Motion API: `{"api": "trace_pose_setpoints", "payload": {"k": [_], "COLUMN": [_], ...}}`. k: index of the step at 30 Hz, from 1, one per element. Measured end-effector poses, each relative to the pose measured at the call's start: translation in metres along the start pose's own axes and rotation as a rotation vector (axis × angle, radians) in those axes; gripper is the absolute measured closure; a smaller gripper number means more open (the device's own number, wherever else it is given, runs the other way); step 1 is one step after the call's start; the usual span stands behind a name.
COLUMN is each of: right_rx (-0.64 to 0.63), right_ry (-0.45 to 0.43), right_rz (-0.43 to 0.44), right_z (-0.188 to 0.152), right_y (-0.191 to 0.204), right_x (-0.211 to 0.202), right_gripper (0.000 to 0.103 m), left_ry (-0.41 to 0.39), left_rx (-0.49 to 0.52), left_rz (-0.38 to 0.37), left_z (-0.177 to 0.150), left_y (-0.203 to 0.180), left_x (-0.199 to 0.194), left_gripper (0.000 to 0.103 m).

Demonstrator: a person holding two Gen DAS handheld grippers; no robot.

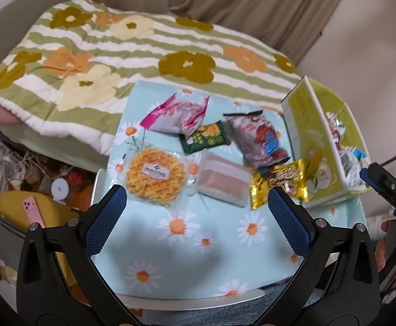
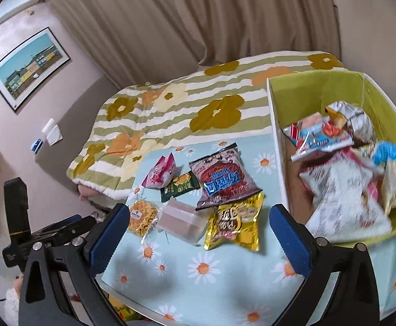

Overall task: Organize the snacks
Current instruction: 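Grasp the waffle cookie pack with the left tool while the right tool grasps the gold bag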

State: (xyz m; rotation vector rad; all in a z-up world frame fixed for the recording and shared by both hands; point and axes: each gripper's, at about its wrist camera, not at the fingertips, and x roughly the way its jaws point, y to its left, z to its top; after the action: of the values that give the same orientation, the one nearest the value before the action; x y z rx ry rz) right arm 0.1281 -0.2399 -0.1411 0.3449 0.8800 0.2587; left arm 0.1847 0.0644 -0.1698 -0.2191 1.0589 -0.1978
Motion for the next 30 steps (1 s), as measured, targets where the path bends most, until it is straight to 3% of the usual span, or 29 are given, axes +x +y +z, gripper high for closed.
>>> {"api": "trace_pose_setpoints", "payload": {"k": [6, 15, 23, 30], "right_rx": [0.094, 0.196, 0.224, 0.233], "right_ry": [0.005, 0.132, 0.151, 0.15], "right_rz": [-0.066, -0.142, -0.135, -0.117], "right_z": [-0.028, -0.063, -0.073, -0.075], "right_y": [0.009, -0.006, -0.016, -0.018], "right_x": [0.015, 0.055, 0.092, 0.108], "right_gripper": [0.001, 0.001, 0.001, 0.001], "left_ry": [0.073, 0.206, 0.272, 0.308], "left_rx": [0.092, 0.266, 0.326, 0.432], "left_rz": [-0.015, 0.011, 0.046, 0.133], "left_z": [0.008, 0.003, 0.004, -0.001], "left_y": [0.02, 0.026, 0.027, 0.017], "left_x": [0.033, 0.099, 0.14, 0.162], "left_gripper": [0.0, 0.0, 0.0, 0.0]}}
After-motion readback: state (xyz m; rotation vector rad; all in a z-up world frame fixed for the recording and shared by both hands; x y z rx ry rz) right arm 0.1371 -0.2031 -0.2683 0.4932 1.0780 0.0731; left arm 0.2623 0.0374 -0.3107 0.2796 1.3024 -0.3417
